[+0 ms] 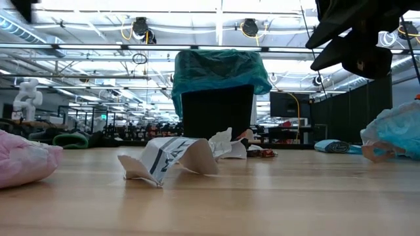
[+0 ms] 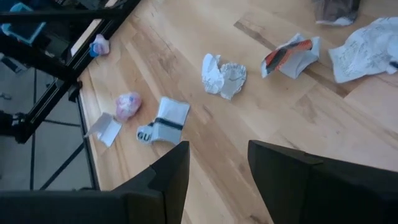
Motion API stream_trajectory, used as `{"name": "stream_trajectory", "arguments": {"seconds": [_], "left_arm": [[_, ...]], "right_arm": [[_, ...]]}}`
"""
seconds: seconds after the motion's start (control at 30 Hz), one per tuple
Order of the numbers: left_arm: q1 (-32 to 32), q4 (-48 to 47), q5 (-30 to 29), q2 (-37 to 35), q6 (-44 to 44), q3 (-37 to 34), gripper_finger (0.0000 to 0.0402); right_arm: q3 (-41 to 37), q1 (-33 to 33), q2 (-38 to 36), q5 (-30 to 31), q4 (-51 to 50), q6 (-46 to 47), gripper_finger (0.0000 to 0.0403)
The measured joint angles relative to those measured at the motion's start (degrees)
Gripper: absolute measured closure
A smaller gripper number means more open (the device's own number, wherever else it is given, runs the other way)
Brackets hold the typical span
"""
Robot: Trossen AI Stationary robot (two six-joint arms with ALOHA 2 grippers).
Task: Place trash/remove bag and relplace
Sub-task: Put the pink plastic into the trash bin
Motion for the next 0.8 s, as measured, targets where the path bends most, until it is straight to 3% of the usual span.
{"name": "stream_trajectory", "arguments": {"seconds": [0.23, 0.4, 0.57, 0.8], "left_arm": [[-15.87, 9.93, 1.24, 2.18, -36.39, -11.02, 0.0206], [-23.37, 23.3, 4.49, 6.08, -55.13, -18.77, 0.0206], [-25.96, 31.94, 12.27, 12.56, -59.24, -21.85, 0.0206], [-27.37, 33.15, 13.81, 18.23, -57.02, -21.61, 0.0206]], "right_arm": [[0.0, 0.0, 0.0, -2.91, 0.11, -1.37, 0.0248], [0.0, 0.0, 0.0, -3.5, 0.19, -1.39, 0.0248], [0.0, 0.0, 0.0, -6.2, 0.46, -1.54, 0.0248], [0.0, 0.13, 0.0, -8.35, 0.55, -1.35, 0.0248]]}}
